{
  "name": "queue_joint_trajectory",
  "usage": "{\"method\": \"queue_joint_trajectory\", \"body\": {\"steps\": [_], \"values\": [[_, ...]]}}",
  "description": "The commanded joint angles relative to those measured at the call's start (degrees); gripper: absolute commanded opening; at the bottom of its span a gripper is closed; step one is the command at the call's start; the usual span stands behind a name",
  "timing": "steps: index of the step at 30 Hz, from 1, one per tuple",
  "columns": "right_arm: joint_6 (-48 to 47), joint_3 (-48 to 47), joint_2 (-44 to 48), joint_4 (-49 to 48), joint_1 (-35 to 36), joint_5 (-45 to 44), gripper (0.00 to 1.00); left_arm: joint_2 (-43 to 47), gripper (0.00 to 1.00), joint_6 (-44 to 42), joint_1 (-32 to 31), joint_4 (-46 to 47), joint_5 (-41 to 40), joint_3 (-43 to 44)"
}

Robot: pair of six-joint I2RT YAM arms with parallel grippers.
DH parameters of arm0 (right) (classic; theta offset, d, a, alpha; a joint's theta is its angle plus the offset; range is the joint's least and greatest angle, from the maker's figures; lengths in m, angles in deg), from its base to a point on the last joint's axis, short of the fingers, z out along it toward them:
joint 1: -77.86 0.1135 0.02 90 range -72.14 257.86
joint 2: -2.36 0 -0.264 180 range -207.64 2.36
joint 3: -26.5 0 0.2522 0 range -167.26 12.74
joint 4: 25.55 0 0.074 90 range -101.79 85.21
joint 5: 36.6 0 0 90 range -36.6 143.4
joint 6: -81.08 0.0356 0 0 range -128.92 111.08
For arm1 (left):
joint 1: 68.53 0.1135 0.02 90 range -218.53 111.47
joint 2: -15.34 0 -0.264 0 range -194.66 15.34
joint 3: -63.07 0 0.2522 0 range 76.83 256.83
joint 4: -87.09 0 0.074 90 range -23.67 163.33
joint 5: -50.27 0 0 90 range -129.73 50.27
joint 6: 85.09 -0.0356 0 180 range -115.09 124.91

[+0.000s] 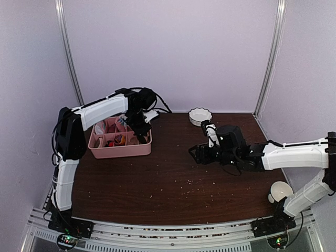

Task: Roll the socks
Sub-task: Place the sock in the storage box.

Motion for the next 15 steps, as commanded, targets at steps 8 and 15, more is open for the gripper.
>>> {"method": "queue_joint_trajectory", "body": {"steps": [8,15], "values": [[1.4,4.2,2.9,-2.9,0.3,1.0,0.66,-4.9,0.0,1.5,0.5,-1.1,2.3,4.4],[1.5,4.3,2.7,-3.1,0.3,-0.4,0.99,-0.7,0.84,-0.5,0.6,-2.8,9.0,4.8]]}}
